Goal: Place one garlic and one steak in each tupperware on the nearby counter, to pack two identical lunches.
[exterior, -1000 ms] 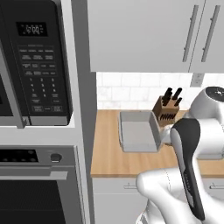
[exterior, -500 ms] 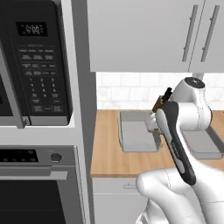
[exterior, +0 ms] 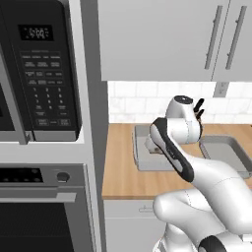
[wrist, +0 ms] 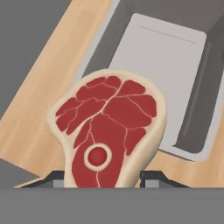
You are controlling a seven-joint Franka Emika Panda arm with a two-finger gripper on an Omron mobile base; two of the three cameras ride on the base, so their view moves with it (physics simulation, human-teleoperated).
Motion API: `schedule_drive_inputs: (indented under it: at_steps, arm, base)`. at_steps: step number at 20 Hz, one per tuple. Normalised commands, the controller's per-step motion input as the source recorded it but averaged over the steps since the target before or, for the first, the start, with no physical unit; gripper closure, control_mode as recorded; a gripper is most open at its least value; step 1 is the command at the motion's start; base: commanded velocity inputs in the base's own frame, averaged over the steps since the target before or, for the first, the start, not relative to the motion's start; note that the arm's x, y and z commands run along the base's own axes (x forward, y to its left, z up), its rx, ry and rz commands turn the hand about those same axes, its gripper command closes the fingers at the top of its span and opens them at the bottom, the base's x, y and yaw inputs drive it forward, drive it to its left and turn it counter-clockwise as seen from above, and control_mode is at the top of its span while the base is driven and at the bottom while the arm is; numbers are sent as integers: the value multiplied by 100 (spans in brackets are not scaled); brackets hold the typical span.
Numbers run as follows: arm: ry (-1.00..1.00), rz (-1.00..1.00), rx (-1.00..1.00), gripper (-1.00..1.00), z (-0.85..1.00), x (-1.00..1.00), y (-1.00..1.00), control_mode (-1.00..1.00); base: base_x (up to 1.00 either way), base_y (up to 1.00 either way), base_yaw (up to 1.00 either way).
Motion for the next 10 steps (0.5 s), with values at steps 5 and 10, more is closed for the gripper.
schedule_drive_inputs:
  at_steps: [5, 10]
  arm:
    - [0, 0, -1, 100, -36, 19, -10, -100]
    - [1, 0, 0, 100, -2, 68, -11, -100]
  base:
    - [0, 0, 0]
    - [0, 0, 0]
